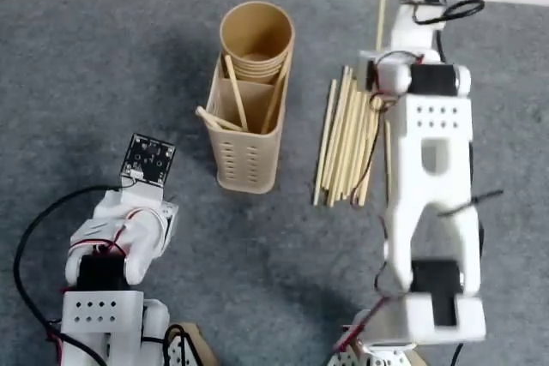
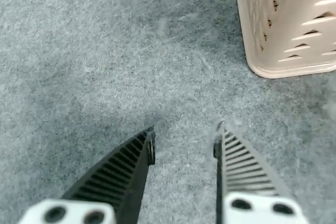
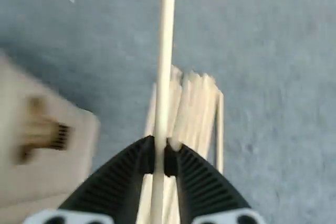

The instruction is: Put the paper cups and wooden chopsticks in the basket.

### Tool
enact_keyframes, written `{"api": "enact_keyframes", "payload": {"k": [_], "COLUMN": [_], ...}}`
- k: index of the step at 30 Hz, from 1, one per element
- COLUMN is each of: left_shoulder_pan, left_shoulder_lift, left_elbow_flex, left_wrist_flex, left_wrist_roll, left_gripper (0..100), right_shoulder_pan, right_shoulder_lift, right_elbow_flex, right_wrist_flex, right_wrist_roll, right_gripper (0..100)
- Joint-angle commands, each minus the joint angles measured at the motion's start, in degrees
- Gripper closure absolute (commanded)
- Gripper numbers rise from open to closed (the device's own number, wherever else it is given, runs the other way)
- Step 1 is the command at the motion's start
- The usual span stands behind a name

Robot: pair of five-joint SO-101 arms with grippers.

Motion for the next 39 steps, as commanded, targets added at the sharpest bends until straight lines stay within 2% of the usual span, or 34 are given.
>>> {"api": "enact_keyframes", "payload": {"k": [1, 11, 22, 27, 29, 31, 36, 39], "left_shoulder_pan": [0.7, 0.7, 0.7, 0.6, 0.6, 0.7, 0.7, 0.7], "left_shoulder_lift": [-0.4, -0.4, -0.4, -0.4, -0.4, -0.4, -0.3, -0.3], "left_elbow_flex": [-0.3, -0.3, -0.3, -0.3, -0.3, -0.3, -0.3, -0.3], "left_wrist_flex": [-1.1, -1.1, -1.1, -1.1, -1.1, -1.1, -1.1, -1.1], "left_wrist_roll": [-0.3, -0.3, -0.3, -0.3, -0.3, -0.3, -0.3, -0.3], "left_gripper": [79, 79, 79, 79, 79, 79, 79, 79], "right_shoulder_pan": [-3.9, -14.9, -26.0, -25.3, -25.5, -25.5, -25.5, -25.6], "right_shoulder_lift": [-9.2, -18.0, -26.8, -29.9, -31.3, -32.4, -34.5, -36.2], "right_elbow_flex": [2.7, 12.1, 28.5, 44.9, 51.2, 55.6, 56.0, 56.1], "right_wrist_flex": [-3.6, -26.9, -40.0, -65.2, -70.5, -71.8, -71.6, -70.9], "right_wrist_roll": [-0.5, -0.6, -0.4, -0.3, -0.3, -0.3, -0.6, -0.6], "right_gripper": [99.3, 99.3, 99.2, 99.3, 99.3, 99.3, 98.7, 94.4]}}
